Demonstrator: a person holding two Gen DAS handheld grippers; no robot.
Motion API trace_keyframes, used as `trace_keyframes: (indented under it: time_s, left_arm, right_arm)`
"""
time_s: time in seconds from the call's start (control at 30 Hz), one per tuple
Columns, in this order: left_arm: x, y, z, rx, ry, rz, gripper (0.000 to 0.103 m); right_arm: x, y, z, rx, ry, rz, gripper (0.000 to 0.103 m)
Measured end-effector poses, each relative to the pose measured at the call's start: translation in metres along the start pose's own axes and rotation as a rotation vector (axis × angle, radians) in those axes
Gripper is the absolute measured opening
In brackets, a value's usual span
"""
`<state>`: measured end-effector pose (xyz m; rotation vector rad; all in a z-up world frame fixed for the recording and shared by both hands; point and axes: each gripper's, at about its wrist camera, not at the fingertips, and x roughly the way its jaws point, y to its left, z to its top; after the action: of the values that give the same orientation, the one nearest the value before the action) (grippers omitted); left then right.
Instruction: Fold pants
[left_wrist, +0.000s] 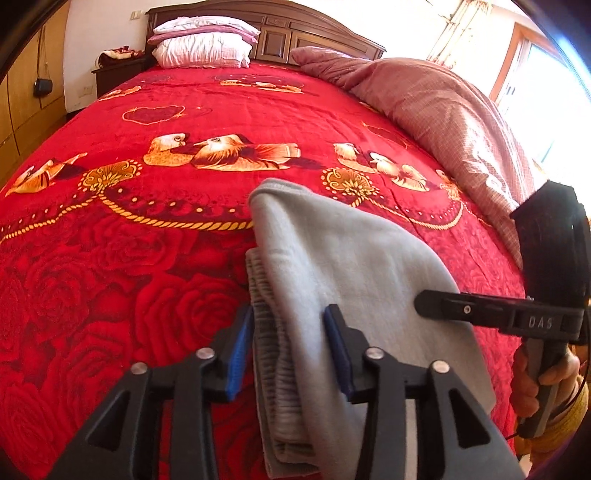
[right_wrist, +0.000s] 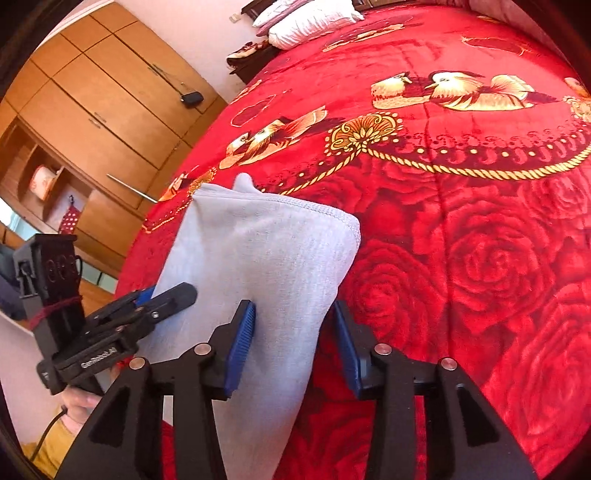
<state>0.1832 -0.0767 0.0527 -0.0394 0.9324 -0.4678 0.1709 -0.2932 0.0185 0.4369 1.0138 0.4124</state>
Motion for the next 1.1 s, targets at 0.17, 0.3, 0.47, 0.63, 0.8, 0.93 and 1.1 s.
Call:
trace_keyframes:
  time_s: [0.17,0.3,0.47,0.63,0.8,0.93,1.1]
  left_arm:
    - [-0.014,-0.001,-0.002,-0.022,0.011,-0.010,0.044]
    - [-0.037,-0.012,-0.014,0.012,0.014,-0.003,0.044]
    - [-0.060,-0.018,-0.038,0.044,0.025,0.025,0.045]
    - [-0.059,-0.007,-0.051,0.018,0.036,0.069,0.051]
    - [-0.049,0.000,-0.057,-0.003,0.046,0.074,0.058]
    - [-0.045,0.005,-0.062,-0.034,0.051,0.068,0.063]
    - [-0.054,0.001,-0.066,-0.026,0.036,0.074,0.063]
  right_arm:
    - [-0.018,0.014,-0.009,-0.023,-0.035,-0.074,0.043]
    - [-0.040,0.025,-0.025,-0.034,-0.079,-0.078,0.043]
    - [-0.056,0.035,-0.059,-0.043,-0.087,-0.057,0.043]
    - [-0.045,0.046,-0.083,-0.066,-0.054,-0.116,0.043]
    - [-0.029,0.037,-0.099,-0.035,-0.031,-0.136,0.043]
    - [-0.037,0.039,-0.104,-0.031,-0.037,-0.143,0.043]
    - [-0.052,0.045,-0.114,-0.076,-0.037,-0.212,0.045]
